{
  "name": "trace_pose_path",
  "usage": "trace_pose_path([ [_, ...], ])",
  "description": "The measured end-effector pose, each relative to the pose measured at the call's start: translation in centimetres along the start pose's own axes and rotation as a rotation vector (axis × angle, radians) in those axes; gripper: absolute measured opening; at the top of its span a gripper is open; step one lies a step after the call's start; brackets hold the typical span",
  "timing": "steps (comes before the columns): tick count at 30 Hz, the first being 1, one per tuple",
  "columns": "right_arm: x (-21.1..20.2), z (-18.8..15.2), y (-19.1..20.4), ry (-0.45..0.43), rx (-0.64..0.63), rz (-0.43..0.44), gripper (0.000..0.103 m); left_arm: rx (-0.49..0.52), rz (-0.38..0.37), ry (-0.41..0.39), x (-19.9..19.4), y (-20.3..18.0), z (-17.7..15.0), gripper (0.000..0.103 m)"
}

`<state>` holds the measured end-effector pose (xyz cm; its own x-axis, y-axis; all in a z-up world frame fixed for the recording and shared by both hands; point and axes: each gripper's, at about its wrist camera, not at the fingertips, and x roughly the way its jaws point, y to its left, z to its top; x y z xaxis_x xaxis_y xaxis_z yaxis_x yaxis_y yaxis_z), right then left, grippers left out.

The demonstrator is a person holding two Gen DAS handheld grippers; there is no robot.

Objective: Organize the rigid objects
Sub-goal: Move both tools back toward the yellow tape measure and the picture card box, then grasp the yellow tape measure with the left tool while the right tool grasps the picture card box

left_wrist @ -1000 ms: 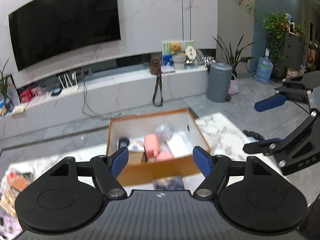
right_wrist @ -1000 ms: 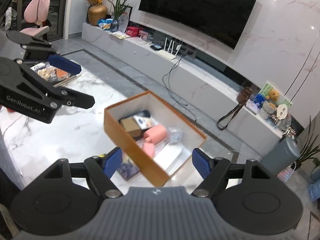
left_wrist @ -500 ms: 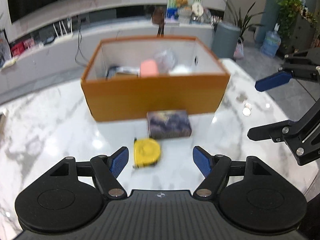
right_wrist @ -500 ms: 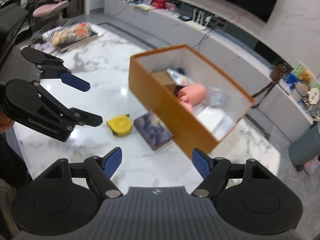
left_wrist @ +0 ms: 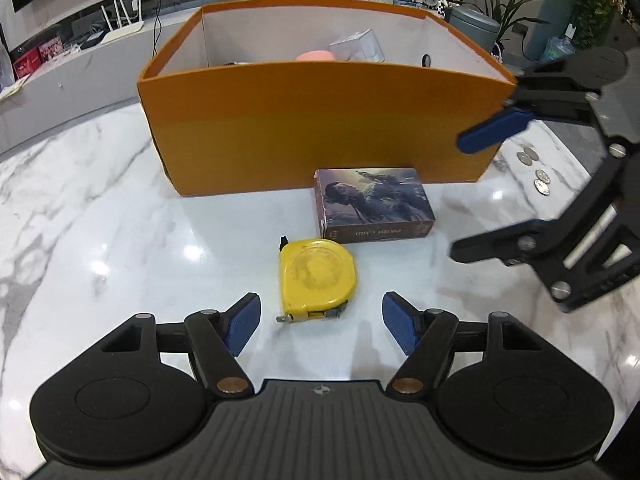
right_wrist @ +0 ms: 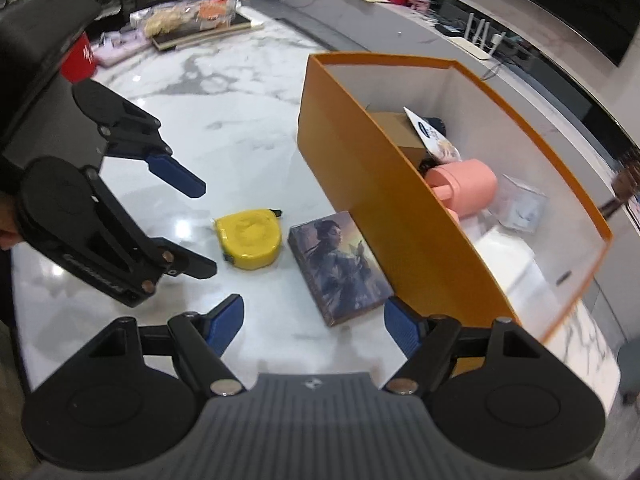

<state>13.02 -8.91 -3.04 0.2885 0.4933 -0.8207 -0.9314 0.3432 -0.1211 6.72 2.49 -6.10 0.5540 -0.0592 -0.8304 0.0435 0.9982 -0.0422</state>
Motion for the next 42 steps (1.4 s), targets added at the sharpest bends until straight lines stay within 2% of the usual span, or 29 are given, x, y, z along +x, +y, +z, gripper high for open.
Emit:
trace_pose_path([
  [6, 2.8, 1.6, -1.4, 0.016, -0.034, 0.026, 0.076, 0.021, -0.014, 0.018, 1.7, -0.1, 0.3, 0.081],
  [9, 3.3, 2.0, -0.8, 0.009, -0.096, 0.087, 0.077, 0.026, -0.024, 0.026, 1.9, -0.1, 0.2, 0.081],
  [10, 3.7, 2.2, -0.5, 0.021, -0.12, 0.079, 0.075, 0.026, -0.024, 0.027, 2.1, -0.2, 0.3, 0.081],
  [15, 6.2, 2.4, -0.6, 0.111, -0.158, 0.079, 0.052, 0.03, -0.021, 0.028, 2.6, -0.2, 0.4, 0.081],
  [16, 6.3, 2.4, -0.6, 0.106, -0.162, 0.079, 0.052, 0.028, -0.021, 0.029, 2.6, -0.1, 0.4, 0.081],
  [22, 7.1, 3.3, -1.6, 0.12, -0.142, 0.058, 0.053, 0.02, -0.013, 0.027, 3.1, 0.3, 0.3, 0.081],
  [26, 7.8, 3.3, -2.0, 0.137, -0.15, 0.058, 0.067, 0.013, -0.015, 0.017, 3.2, 0.3, 0.3, 0.081],
  [31, 8.9, 3.3, -1.8, 0.138, -0.2, 0.098, 0.071, 0.024, -0.005, -0.001, 3.1, 0.1, -0.4, 0.081],
  [37, 9.6, 3.6, -1.7, 0.117, -0.171, 0.132, 0.07, 0.086, 0.009, -0.033, 2.7, -0.8, -1.3, 0.074],
  [40, 9.4, 3.1, -2.1, 0.108, -0.128, 0.134, 0.069, 0.096, -0.011, -0.049, 2.6, -0.8, -1.6, 0.065],
  [41, 9.3, 3.0, -2.1, 0.106, -0.111, 0.133, 0.068, 0.099, -0.012, -0.054, 2.5, -0.9, -1.7, 0.059],
  [42, 9.2, 2.7, -2.3, 0.105, -0.088, 0.134, 0.066, 0.097, -0.011, -0.055, 2.4, -0.9, -1.8, 0.058],
])
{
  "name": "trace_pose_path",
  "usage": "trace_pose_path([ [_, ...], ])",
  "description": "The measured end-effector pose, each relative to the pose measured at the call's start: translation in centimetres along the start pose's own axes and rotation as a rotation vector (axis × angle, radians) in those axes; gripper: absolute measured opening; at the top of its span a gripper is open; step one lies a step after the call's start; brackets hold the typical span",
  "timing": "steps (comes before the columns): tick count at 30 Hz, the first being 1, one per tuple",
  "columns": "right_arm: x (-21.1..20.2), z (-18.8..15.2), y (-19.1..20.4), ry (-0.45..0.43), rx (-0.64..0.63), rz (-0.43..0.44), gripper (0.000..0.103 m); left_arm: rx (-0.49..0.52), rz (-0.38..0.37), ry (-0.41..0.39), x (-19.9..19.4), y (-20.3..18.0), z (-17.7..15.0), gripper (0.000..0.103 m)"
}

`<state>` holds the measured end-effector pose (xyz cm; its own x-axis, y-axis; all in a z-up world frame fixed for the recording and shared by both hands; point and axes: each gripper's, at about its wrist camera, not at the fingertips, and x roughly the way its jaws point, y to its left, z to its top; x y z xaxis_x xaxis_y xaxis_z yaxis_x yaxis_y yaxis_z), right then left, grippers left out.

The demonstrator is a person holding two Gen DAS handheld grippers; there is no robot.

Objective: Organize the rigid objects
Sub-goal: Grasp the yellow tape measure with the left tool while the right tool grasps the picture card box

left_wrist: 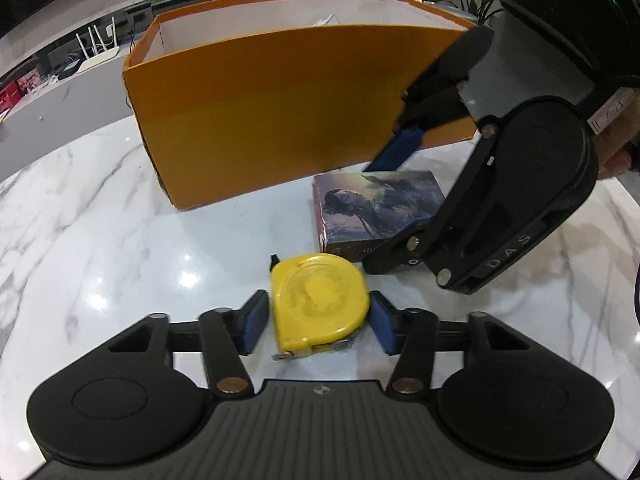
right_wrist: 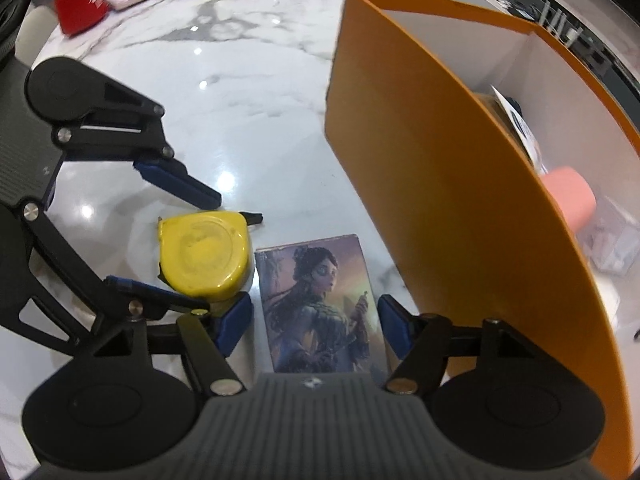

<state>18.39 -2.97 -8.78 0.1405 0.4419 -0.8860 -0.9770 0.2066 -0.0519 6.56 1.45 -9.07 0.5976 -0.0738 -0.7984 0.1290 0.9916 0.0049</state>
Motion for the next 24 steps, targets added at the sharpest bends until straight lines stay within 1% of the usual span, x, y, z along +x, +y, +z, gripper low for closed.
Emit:
trace_pose_path([
  [2, -0.4, -0.7, -0.1, -0.007, 0.039, 0.006, 0.061, 0.0, -0.004, 0.001, -0.4, 0.0, -0.3, 0.058],
  [5, -0.9, -2.0, -0.1, -0.018, 0.12, 0.006, 0.059, 0.009, -0.01, 0.011, -0.9, -0.2, -0.8, 0.058],
  [9, -1.7, -3.7, 0.9, -0.039, 0.227, -0.051, 0.058, 0.005, -0.007, 0.018, -1.6, -0.2, -1.5, 0.058],
  [12, -2.4, -5.1, 2.0, -0.066, 0.312, -0.1, 0.058, 0.0, -0.001, 0.003, -2.1, -0.4, -2.3, 0.058],
  [16, -3.0, -7.1, 3.8, -0.149, 0.394, -0.168, 0.058, -0.014, 0.013, -0.033, -2.2, -0.4, -3.2, 0.058],
  [19, -3.0, -8.1, 4.7, -0.219, 0.418, -0.203, 0.059, -0.03, 0.03, -0.073, -2.1, -0.4, -3.7, 0.059],
  [24, -2.5, -8.4, 4.9, -0.306, 0.425, -0.228, 0.059, -0.048, 0.052, -0.137, -1.6, -0.6, -3.6, 0.06],
])
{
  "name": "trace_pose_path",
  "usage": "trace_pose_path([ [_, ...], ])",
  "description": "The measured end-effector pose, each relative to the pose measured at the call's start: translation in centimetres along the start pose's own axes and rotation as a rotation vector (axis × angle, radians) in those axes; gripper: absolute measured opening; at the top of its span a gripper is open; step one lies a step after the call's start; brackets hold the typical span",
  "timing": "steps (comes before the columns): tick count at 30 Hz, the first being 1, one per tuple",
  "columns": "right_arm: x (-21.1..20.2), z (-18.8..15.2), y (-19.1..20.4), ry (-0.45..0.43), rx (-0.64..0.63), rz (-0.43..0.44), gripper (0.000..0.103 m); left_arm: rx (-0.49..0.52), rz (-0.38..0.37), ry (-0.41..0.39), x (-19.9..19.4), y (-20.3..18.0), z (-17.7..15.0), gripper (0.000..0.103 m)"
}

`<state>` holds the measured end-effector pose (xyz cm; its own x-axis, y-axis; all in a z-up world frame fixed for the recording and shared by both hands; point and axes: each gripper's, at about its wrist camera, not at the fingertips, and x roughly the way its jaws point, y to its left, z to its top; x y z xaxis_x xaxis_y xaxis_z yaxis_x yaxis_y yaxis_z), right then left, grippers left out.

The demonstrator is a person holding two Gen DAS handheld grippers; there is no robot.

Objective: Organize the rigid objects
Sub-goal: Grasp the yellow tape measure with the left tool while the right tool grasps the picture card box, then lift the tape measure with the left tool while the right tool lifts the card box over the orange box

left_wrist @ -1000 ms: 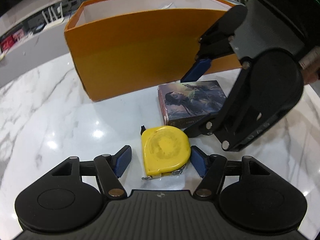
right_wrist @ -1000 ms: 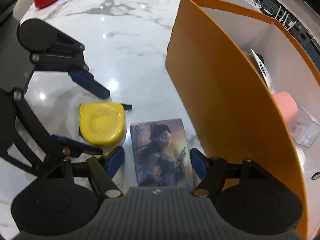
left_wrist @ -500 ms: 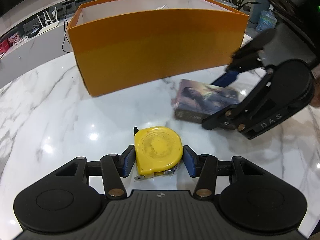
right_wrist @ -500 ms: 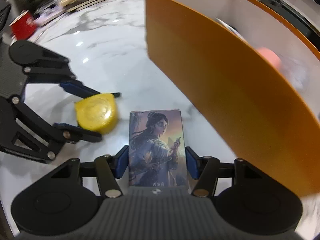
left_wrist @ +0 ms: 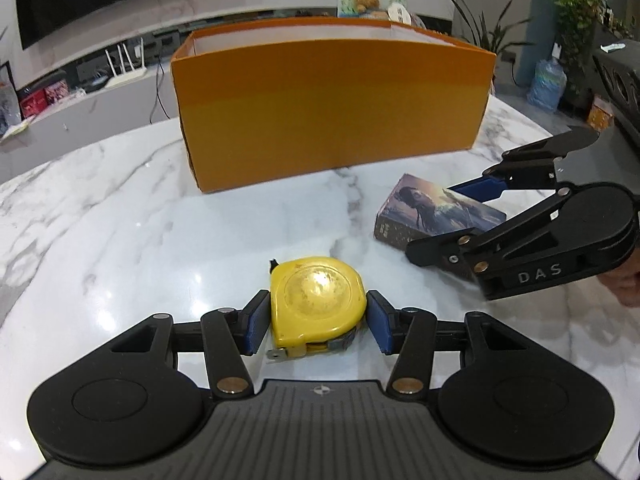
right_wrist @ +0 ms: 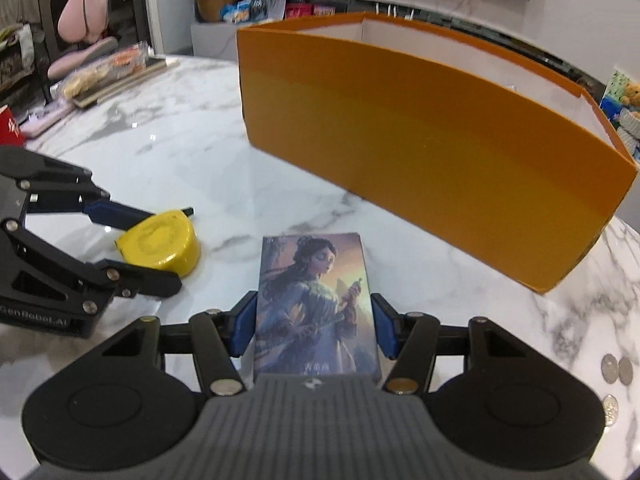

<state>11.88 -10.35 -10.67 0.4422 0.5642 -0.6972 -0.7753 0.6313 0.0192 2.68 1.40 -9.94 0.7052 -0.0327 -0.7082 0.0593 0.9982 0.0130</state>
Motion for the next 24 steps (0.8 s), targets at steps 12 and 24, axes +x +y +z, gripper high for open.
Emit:
trace_pose_path([
  [12, 0.4, 0.3, 0.4, -0.015, 0.0, -0.019, 0.057, 0.006, 0.017, -0.026, 0.1, 0.0, 0.1, 0.057],
  [24, -3.0, 2.5, 0.1, -0.007, 0.025, -0.089, 0.057, 0.056, 0.033, -0.02, -2.9, -0.3, 2.0, 0.057],
])
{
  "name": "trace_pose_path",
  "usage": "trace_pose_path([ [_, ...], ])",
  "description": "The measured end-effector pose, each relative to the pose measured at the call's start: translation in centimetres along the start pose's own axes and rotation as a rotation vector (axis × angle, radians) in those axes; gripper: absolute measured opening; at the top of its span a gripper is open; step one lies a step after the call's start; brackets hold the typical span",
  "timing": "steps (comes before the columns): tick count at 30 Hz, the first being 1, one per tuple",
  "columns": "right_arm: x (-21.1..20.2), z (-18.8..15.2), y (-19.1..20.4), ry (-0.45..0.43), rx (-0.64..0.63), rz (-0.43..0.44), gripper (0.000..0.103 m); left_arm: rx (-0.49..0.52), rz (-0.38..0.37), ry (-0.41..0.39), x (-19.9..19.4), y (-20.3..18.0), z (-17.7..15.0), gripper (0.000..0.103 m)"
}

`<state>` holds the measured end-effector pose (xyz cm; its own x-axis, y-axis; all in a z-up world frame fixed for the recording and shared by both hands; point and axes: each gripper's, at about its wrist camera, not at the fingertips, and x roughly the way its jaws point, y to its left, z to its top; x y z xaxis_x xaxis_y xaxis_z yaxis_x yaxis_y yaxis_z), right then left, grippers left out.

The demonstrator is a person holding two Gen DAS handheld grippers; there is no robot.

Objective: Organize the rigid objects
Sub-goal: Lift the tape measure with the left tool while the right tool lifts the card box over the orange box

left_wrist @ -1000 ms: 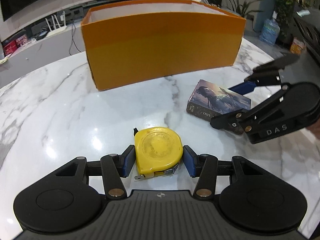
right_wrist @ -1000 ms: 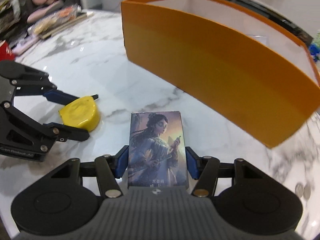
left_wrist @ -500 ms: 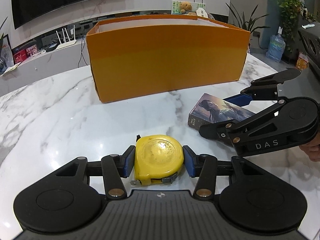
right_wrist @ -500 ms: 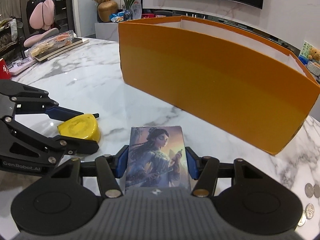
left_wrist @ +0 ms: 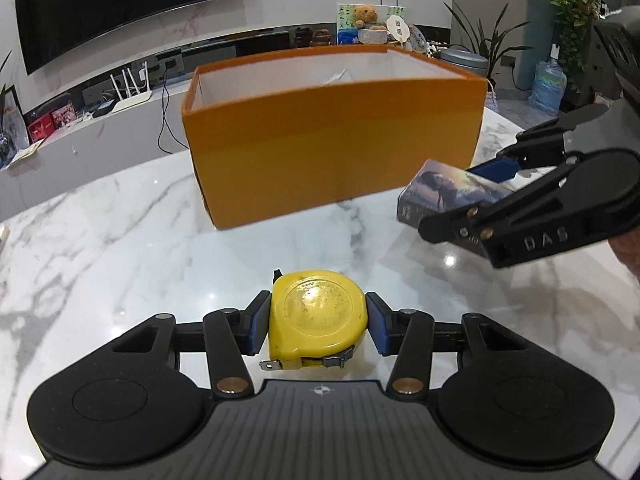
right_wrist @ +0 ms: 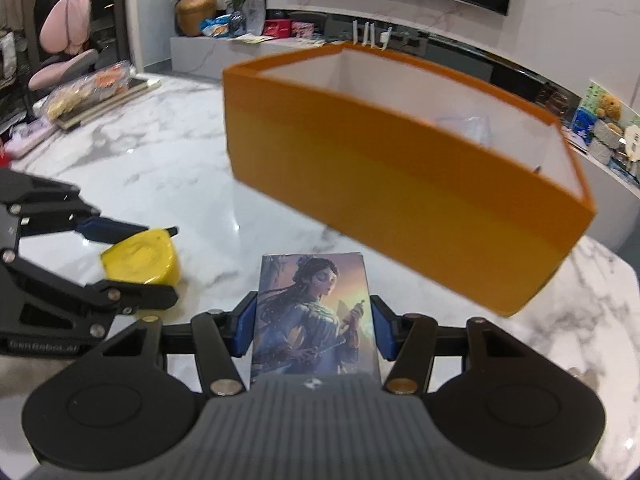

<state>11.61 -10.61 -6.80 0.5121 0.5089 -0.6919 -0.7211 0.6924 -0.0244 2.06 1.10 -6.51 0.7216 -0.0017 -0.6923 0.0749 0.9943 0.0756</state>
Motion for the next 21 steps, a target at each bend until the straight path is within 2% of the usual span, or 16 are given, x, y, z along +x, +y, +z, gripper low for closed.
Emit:
trace_pose_path([
  [2, -1.0, 0.8, -0.3, 0.008, 0.006, -0.009, 0.057, 0.037, 0.018, 0.005, -0.9, -0.2, 1.0, 0.057],
  [8, -5.0, 3.7, -1.4, 0.017, 0.033, -0.046, 0.057, 0.009, -0.008, 0.047, -3.4, 0.7, 4.3, 0.057],
  [15, -10.2, 7.2, -3.4, -0.007, 0.095, -0.06, 0.057, 0.038, -0.006, 0.015, -6.2, 0.8, 9.3, 0.057],
  [21, -14.6, 10.6, -4.8, -0.053, 0.099, -0.083, 0.057, 0.063, -0.016, -0.029, -8.2, 0.3, 13.6, 0.057],
])
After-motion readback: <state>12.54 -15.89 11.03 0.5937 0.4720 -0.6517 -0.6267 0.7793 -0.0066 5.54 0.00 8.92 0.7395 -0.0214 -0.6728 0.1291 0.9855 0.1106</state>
